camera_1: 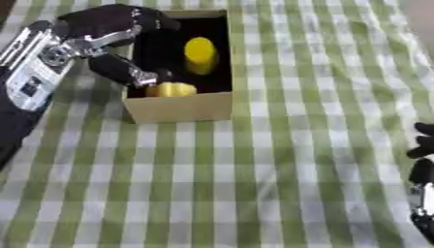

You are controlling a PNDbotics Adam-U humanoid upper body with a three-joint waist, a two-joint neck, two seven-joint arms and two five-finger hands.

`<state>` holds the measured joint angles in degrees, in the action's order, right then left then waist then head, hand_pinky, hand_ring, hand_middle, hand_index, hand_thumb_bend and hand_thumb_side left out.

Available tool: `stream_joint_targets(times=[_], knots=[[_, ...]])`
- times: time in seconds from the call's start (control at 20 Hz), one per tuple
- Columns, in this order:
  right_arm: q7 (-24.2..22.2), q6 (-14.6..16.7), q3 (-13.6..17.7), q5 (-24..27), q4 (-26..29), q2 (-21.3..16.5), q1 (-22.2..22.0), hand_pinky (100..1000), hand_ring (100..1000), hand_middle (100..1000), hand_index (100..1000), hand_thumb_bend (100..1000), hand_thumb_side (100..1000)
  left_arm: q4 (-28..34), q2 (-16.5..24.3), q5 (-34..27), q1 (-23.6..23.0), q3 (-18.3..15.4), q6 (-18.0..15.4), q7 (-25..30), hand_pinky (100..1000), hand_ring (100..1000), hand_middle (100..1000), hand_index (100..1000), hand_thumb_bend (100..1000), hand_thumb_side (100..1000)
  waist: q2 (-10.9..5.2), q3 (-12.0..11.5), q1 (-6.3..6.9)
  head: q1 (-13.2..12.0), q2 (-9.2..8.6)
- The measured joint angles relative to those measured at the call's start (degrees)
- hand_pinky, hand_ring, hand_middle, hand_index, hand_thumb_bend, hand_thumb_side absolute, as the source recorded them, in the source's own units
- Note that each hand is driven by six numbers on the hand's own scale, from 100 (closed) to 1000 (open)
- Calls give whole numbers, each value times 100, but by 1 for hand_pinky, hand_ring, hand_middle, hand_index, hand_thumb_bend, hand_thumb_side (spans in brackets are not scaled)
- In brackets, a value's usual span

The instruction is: Pick up objects on the table and place them in the box.

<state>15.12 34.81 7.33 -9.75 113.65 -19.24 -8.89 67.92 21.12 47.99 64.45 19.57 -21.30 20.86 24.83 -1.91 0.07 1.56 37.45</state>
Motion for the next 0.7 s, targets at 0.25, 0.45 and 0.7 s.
stream_joint_targets(times=[0.25,0.45,0.7], knots=[[-36,-3,0,28,0,37,-3,928,805,475,698,100,507,235,-1,-222,1,-42,65,-10,916,870,834,950,120,683,-1,-9,-21,0,1],[-2,49,4,31,0,37,-26,927,805,477,698,100,507,992,52,-942,-5,-257,411,-92,888,804,799,915,100,477,-5,-39,-23,10,4],[87,134,48,31,0,37,-33,926,804,482,700,100,507,2899,666,-2760,-376,-677,1208,-665,847,744,758,886,100,385,-16,-123,-23,73,19]])
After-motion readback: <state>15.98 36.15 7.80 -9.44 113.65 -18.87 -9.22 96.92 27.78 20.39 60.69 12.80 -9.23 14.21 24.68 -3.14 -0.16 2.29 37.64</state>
